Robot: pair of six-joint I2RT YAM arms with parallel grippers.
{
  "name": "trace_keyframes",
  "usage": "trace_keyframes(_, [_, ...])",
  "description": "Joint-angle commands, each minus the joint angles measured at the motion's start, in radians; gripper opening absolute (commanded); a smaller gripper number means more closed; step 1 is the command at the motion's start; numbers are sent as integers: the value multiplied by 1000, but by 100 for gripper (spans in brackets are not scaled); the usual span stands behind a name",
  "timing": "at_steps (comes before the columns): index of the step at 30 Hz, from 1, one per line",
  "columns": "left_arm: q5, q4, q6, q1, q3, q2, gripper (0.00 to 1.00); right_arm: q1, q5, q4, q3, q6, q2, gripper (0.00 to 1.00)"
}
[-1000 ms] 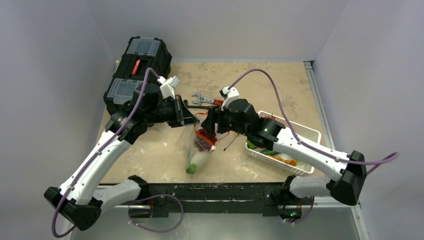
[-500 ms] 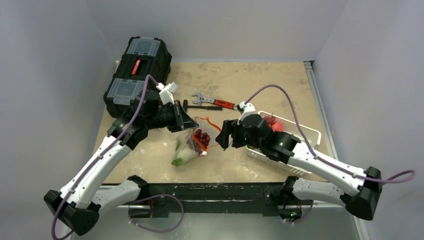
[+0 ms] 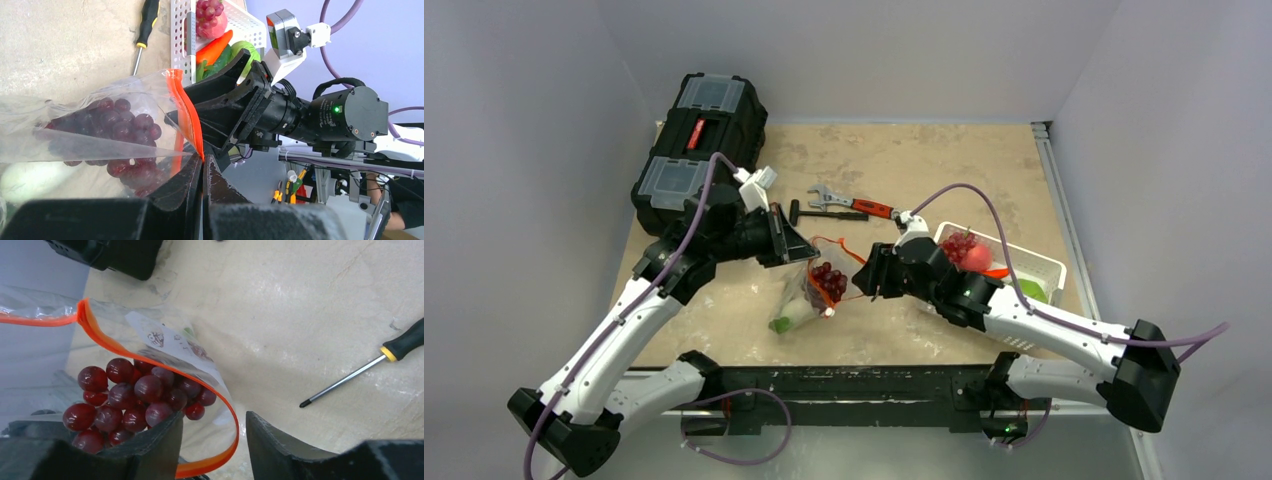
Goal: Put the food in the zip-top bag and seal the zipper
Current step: Adjust the zipper food storage bag at the center of the board.
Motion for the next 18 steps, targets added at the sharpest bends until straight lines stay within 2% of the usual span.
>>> trace_keyframes(1, [34, 57, -8, 4, 11, -28, 0, 4, 5, 108, -2, 32, 21, 44])
trace_keyframes(3, [35, 53, -1, 4, 15, -31, 0, 3, -21, 136, -8, 18, 34, 32])
trace_keyframes(6, [20, 23, 25, 5, 38, -30, 0, 7, -64, 170, -7, -1, 37, 4])
trace_keyframes(7, [8, 4, 39, 4, 50, -28, 0, 9, -65, 172, 3, -15, 30, 0])
trace_keyframes(11, [-132, -116, 123, 4, 100, -41, 0, 26, -67, 136, 104, -78, -31, 0])
trace_keyframes(14, [-223, -177, 151, 5, 104, -82, 0, 26, -133, 114, 199, -94, -39, 0])
trace_keyframes(18, [-238, -174, 127, 4, 55, -154, 0, 26, -238, 140, 243, -43, -7, 0])
